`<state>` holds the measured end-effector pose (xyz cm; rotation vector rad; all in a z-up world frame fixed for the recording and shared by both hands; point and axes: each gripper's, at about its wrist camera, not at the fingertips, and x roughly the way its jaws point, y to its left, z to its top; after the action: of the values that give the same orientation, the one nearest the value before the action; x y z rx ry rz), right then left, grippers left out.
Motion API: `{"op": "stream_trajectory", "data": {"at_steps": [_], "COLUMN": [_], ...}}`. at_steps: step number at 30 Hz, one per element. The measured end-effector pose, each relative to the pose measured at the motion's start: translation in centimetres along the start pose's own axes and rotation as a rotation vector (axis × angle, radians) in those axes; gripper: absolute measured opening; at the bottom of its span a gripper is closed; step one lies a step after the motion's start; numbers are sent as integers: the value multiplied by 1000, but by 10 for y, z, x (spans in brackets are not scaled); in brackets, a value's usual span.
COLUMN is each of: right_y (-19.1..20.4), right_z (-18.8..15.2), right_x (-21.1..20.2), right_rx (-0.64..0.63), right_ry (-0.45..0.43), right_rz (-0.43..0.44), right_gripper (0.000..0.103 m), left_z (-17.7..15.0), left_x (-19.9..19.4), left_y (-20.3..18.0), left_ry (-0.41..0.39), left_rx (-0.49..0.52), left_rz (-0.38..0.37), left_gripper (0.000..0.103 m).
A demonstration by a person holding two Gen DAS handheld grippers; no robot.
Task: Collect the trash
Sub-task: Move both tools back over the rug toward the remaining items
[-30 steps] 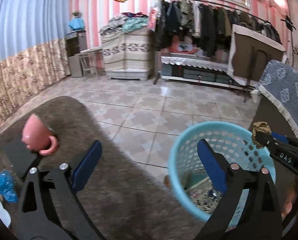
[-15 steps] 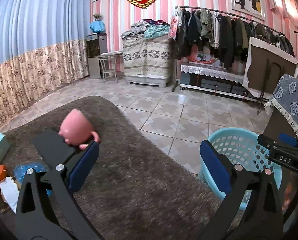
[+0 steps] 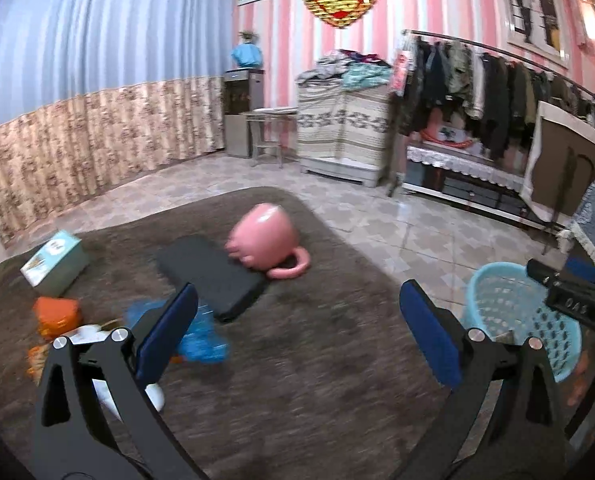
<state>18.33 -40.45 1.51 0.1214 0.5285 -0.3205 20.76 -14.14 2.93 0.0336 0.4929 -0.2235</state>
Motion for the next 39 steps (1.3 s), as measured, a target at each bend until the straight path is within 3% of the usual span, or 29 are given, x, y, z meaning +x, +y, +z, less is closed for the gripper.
{"op": "stream_trajectory", "data": {"at_steps": [12,18,32,39], "right_y": [97,129,192,203], "right_z": [-10,-18,-41,-45], "right_x": [-10,-9,2,6], "right_rx": [-158,-163,-270,-275], "right_ry": [4,40,104,127], "right_rz": [145,226,295,308], "right_gripper": [95,95,95,95], "left_z": [-28,-46,-90,-93], "left_x": [-31,-40,-41,-25], "left_y": [117,157,214,231], "left_ry": [25,47,114,156], "left_rx": [-92,-112,-175,-221], "left_rz": [182,249,324,287], "left_gripper": [98,98,98,97]}}
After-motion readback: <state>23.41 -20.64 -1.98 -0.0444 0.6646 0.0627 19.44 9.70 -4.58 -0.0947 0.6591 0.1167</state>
